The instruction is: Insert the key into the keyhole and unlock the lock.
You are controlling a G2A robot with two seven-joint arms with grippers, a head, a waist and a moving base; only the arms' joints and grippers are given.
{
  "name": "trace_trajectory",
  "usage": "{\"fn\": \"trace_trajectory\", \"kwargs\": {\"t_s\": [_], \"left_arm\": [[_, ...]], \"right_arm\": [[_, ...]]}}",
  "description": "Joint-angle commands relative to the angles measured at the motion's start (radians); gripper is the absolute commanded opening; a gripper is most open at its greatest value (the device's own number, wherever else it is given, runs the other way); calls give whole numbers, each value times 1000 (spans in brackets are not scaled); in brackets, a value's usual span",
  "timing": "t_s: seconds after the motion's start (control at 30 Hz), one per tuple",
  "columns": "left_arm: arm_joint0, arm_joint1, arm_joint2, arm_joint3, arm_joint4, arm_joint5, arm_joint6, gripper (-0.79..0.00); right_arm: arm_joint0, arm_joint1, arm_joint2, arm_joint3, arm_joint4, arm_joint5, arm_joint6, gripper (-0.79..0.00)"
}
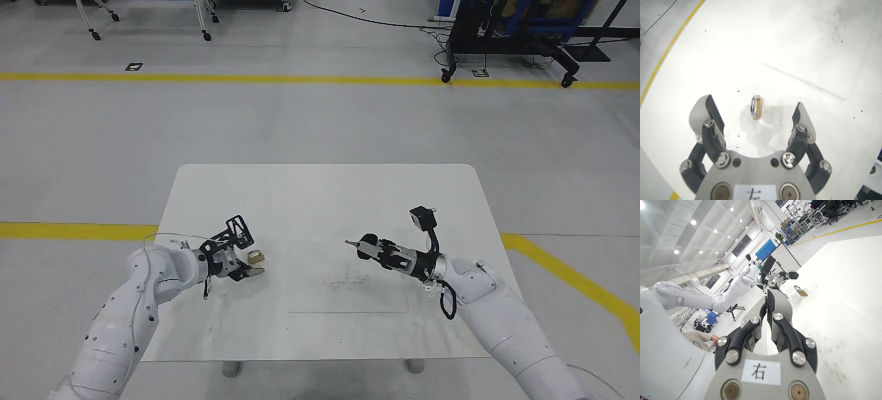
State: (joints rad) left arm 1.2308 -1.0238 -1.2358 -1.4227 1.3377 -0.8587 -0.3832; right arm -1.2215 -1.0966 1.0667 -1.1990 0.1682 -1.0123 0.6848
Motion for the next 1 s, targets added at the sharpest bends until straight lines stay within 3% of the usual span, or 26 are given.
{"fn": "trace_trajectory", "kwargs": {"t_s": [0.0, 0.23, 0.6, 0.83, 0.9, 0.97], "left_arm": [[-9, -1, 9, 16, 4, 1, 5, -400], [-33, 3, 6, 68, -32, -50, 18, -446], [-74, -3, 48, 119, -70, -51, -32, -514], [-102, -5, 68, 142, -90, -59, -45, -631], [-106, -5, 71, 147, -94, -57, -48, -785], [-108, -5, 75, 152, -99, -53, -49, -785]], "right_arm": [[0, 0, 0, 0, 0, 0, 0, -785], [0, 0, 0, 0, 0, 0, 0, -785], [0, 0, 0, 0, 0, 0, 0, -785], [0, 0, 0, 0, 0, 0, 0, -785], [0, 0, 0, 0, 0, 0, 0, -785], [0, 0, 0, 0, 0, 0, 0, -785]]}}
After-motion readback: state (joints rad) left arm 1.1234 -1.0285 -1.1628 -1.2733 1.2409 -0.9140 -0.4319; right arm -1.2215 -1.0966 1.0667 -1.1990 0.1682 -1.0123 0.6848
